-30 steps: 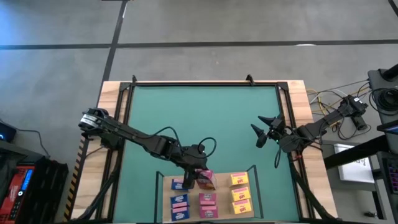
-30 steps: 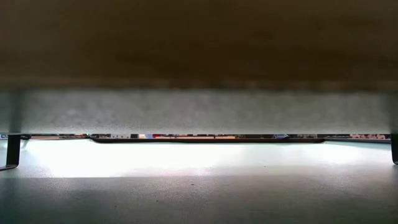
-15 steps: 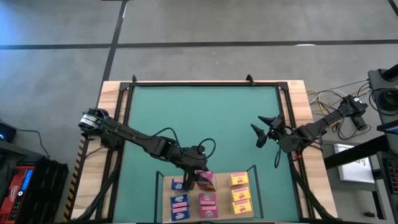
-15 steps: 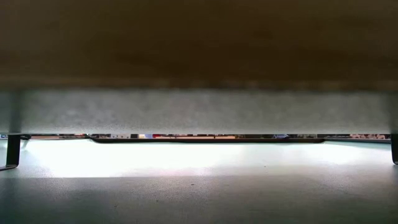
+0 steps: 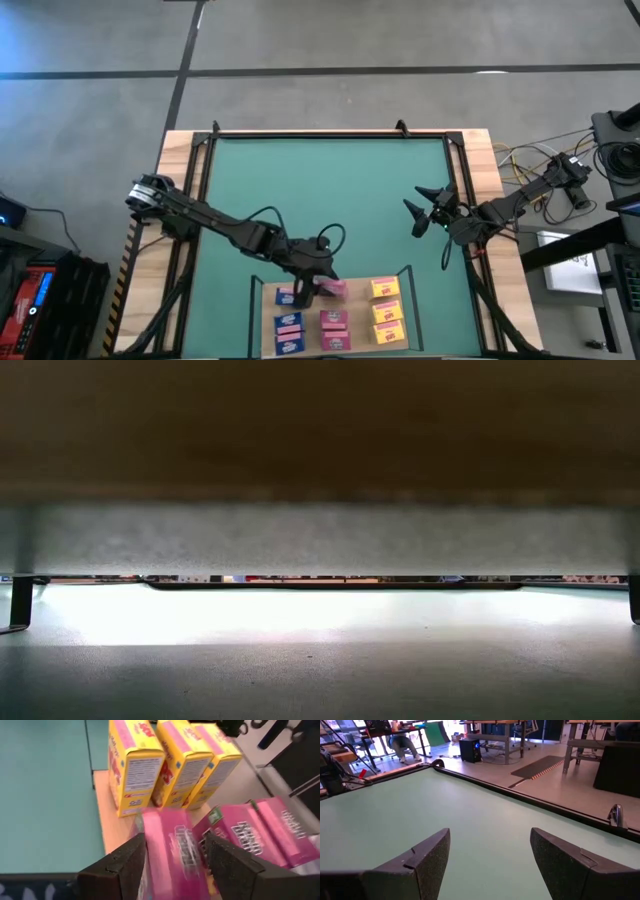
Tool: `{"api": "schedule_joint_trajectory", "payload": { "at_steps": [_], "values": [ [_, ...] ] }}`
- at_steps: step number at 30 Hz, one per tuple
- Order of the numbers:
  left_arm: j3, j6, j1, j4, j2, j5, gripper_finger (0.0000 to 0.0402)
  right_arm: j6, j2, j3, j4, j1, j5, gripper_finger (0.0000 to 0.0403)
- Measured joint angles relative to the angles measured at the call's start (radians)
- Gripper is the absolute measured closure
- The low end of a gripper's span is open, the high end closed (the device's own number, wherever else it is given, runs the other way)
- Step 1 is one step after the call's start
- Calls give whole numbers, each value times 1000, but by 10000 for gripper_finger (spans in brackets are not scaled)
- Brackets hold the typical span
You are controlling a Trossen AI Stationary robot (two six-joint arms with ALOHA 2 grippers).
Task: Stack cereal on shelf
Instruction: Put the violet cereal box on the shelf aligned with the other violet cereal boxes, then return to Home Position
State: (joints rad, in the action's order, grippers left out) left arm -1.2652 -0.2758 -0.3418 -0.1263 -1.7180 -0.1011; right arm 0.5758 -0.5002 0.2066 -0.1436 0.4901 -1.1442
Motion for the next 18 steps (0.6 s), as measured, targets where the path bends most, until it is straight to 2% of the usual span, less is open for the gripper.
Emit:
{"api": "schedule_joint_trajectory", "payload": {
  "at_steps": [13,18],
  "values": [
    [-1,-24,1,21,0,8,209,0,0,0,0,0,0,138],
    [-86,30,9,-126,3,33,209,0,0,0,0,0,0,138]
  ]
}}
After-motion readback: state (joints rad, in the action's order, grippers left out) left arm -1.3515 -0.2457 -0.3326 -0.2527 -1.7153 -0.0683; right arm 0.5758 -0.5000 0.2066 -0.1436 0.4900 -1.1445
